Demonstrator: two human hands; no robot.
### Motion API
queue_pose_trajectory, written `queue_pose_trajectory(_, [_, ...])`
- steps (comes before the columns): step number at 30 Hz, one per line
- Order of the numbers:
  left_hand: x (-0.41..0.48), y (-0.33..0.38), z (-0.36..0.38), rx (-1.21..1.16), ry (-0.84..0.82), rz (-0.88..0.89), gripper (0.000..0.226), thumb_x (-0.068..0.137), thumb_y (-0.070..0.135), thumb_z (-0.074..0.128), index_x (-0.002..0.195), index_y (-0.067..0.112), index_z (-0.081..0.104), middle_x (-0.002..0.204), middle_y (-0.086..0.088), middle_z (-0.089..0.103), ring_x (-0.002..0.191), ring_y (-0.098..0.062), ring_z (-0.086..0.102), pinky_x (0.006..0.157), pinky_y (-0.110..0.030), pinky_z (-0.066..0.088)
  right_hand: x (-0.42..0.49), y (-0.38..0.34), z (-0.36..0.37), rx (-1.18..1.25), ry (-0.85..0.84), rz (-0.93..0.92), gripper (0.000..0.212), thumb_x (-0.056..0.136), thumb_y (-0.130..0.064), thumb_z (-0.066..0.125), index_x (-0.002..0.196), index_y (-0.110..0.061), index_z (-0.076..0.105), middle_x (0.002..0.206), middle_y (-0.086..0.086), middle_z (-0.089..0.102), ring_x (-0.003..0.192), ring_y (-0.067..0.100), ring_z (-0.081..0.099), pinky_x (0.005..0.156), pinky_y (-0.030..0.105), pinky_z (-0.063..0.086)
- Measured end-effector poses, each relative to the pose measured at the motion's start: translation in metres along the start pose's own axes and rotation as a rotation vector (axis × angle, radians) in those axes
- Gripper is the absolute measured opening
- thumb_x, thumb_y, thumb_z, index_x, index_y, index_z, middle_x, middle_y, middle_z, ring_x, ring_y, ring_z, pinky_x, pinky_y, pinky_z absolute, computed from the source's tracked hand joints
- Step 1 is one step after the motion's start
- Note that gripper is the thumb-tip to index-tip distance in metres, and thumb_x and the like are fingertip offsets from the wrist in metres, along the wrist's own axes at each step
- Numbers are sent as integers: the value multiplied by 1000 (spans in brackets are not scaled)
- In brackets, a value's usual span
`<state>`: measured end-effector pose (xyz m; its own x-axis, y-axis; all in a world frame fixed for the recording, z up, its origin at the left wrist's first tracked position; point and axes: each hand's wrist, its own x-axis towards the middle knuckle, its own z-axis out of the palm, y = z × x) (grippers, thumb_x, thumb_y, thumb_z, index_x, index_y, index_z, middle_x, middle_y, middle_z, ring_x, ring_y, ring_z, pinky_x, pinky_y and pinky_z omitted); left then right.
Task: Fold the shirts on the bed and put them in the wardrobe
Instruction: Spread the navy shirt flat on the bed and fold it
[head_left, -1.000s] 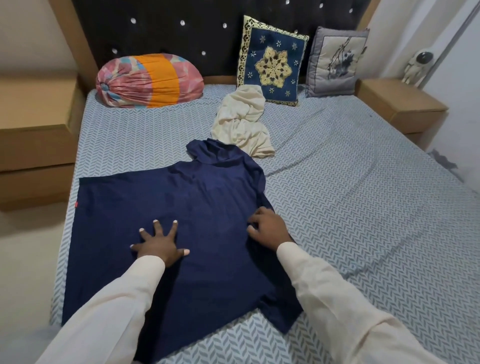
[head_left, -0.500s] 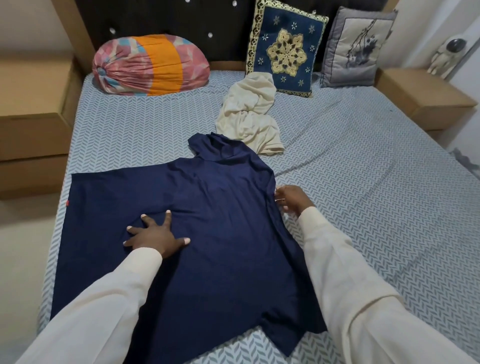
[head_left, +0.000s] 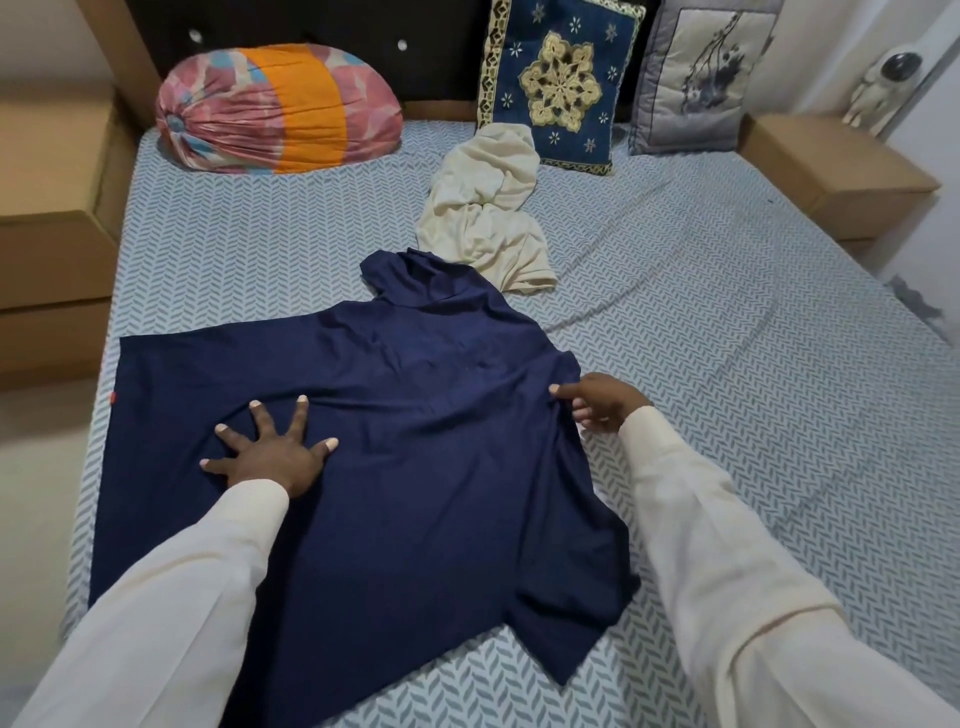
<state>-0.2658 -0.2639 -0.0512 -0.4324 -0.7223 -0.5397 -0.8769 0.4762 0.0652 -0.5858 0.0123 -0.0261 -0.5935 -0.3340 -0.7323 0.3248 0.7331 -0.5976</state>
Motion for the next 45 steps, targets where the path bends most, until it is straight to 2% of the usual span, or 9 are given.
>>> queue_pose_trajectory(4, [-11, 1, 8, 37, 123, 85, 75, 92, 70, 26, 154, 38, -3, 162, -9, -13, 146, -44, -11, 111, -71, 7, 0, 24, 1, 32, 146, -106, 27, 87, -7, 69, 74, -18, 48, 64, 4, 48, 49, 10, 42, 48, 22, 38])
queue_pose_trajectory(9, [-59, 32, 42, 36, 260, 401, 70, 96, 61, 32, 155, 37, 1, 163, -9, -5, 149, -35, -8, 114, -64, 7, -20, 40, -1, 317, 174, -31, 19, 92, -28, 63, 79, -18, 52, 63, -2, 52, 52, 11, 47, 51, 23, 45])
queue_pose_trajectory(12, [-79, 40, 62, 84, 161, 468, 66, 96, 62, 28, 153, 42, 0, 164, -3, -8, 149, -32, -11, 113, -65, 5, -33, 65, 0, 117, 165, 76, 26, 92, -20, 59, 71, -17, 45, 55, 1, 40, 37, 11, 31, 44, 19, 26])
queue_pose_trajectory(18, [-82, 32, 75, 172, 108, 426, 66, 95, 66, 17, 151, 45, -12, 162, 3, -18, 148, -31, -18, 110, -70, 0, -58, 105, 33, -446, 424, -122, 26, 85, -36, 67, 74, -16, 56, 79, 2, 59, 79, 24, 58, 69, 28, 38])
queue_pose_trajectory(23, [-84, 30, 76, 163, 106, 382, 66, 94, 68, 14, 149, 46, -15, 161, 4, -20, 148, -32, -19, 108, -71, -2, -65, 119, 1, -81, 449, -60, 31, 77, -41, 63, 68, -14, 50, 73, 11, 53, 67, 20, 53, 68, 38, 54])
queue_pose_trajectory(27, [-85, 29, 74, 137, 100, 353, 66, 95, 66, 14, 150, 45, -15, 161, 5, -20, 147, -32, -20, 109, -71, -3, -87, 135, 4, 287, 212, 6, 18, 94, -23, 63, 80, -15, 55, 66, 7, 51, 53, 15, 47, 52, 22, 41])
queue_pose_trajectory(33, [-83, 7, 64, 97, 85, 243, 65, 98, 61, 17, 152, 41, -12, 162, 3, -17, 148, -31, -15, 111, -70, 2, -97, 154, -1, 315, 405, -117, 31, 93, -20, 63, 64, -15, 54, 51, 1, 48, 48, 14, 39, 44, 20, 31])
queue_pose_trajectory(40, [-110, -16, 78, 87, 181, 440, 66, 99, 55, 30, 156, 33, 5, 164, -5, 0, 150, -30, -4, 118, -55, 7, -149, 169, 31, -123, 114, -101, 27, 74, -30, 85, 76, -14, 64, 67, -1, 60, 65, 17, 55, 57, 27, 43])
queue_pose_trajectory(45, [-146, -24, 103, 106, 134, 621, 67, 98, 54, 38, 156, 32, 11, 164, -6, -1, 151, -27, -4, 120, -46, 8, -161, 178, 41, 246, 218, -264, 14, 86, -23, 74, 86, -12, 65, 86, 12, 68, 84, 24, 61, 71, 32, 46])
